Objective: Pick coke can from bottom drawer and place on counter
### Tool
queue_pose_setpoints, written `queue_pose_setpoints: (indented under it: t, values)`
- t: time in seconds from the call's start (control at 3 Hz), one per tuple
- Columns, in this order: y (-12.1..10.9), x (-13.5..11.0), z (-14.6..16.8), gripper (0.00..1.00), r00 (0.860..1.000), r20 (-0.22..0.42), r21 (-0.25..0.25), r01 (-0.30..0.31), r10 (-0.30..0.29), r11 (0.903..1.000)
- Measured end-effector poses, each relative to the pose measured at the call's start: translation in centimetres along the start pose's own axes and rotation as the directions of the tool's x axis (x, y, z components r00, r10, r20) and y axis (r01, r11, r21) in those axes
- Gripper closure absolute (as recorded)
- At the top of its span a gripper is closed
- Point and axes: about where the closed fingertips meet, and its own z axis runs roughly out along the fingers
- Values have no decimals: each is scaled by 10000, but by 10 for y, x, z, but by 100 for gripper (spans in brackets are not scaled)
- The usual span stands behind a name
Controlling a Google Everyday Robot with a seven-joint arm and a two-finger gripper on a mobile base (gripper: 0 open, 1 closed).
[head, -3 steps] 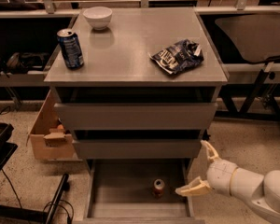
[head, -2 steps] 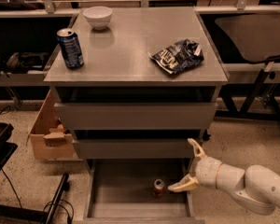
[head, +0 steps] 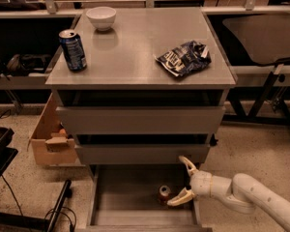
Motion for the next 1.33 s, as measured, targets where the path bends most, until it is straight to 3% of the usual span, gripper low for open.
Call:
queue_pose_setpoints:
  t: [0.33, 0.67, 1.0, 1.33]
  values:
    - [12, 37, 9, 0, 9947, 500, -679, -865, 900, 9939]
    - [14, 40, 10, 0, 9930, 631, -793, -944, 995, 9924]
    - [15, 49, 16, 0, 9954, 251, -796, -897, 919, 9928]
    - [10, 88, 26, 0, 9951, -461, -857, -912, 874, 9921]
